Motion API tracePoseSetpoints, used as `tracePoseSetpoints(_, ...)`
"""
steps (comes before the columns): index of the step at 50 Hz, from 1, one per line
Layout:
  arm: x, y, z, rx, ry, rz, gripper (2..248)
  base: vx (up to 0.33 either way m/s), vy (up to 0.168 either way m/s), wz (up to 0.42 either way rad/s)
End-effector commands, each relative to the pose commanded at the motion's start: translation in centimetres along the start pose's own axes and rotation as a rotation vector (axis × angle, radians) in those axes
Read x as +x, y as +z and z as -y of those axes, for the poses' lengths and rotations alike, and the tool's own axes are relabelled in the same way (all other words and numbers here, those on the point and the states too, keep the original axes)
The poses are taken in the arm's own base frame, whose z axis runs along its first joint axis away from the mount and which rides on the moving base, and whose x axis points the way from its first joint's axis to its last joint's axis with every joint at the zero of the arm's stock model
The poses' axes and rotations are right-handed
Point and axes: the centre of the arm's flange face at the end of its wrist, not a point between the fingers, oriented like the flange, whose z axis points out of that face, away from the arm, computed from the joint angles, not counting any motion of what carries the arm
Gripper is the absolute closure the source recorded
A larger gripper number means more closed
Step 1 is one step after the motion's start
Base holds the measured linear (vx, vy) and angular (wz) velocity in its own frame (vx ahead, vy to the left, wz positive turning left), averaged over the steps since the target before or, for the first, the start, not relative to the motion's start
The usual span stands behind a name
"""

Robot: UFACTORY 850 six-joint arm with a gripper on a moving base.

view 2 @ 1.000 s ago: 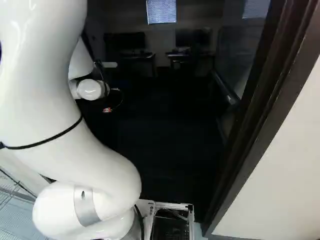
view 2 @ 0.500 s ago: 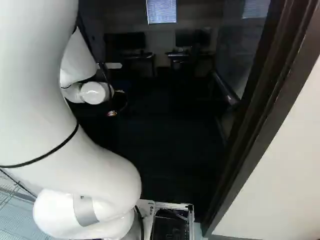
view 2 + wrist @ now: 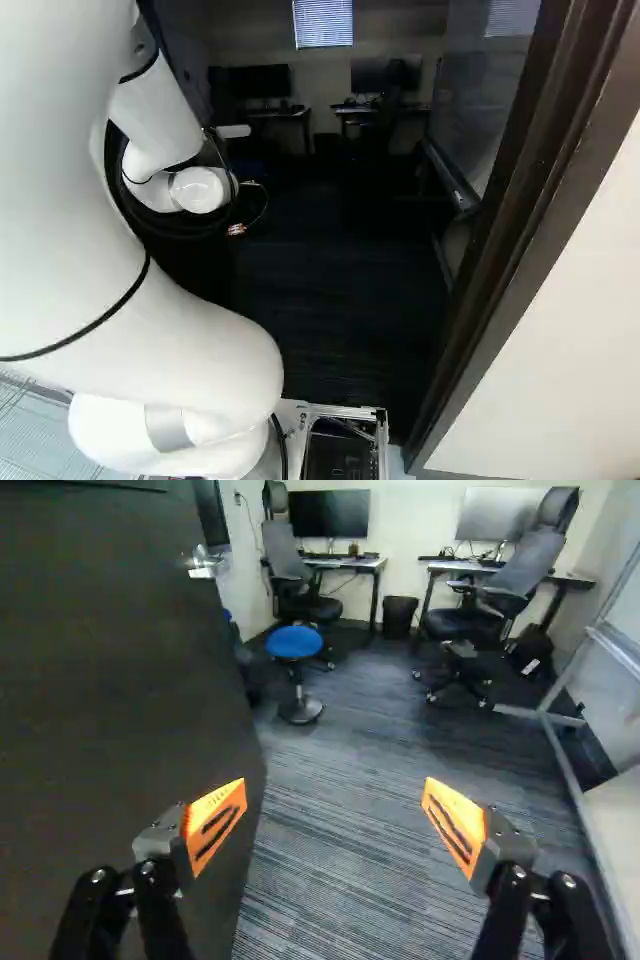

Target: Open the door and move inside

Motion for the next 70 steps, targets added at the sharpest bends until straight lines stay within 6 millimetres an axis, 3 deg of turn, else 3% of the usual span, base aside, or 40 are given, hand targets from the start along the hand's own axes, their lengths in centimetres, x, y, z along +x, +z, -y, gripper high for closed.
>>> tracePoseSetpoints(49, -1.0, -2.2, -4.6, -0.087, -0.008, -0.001, 3, 0.000, 0.000, 0.000)
tracePoseSetpoints(70, -1.9, -4.1, -5.7, -0.101, -0.035, -0.003, 3, 0.000, 0.000, 0.000)
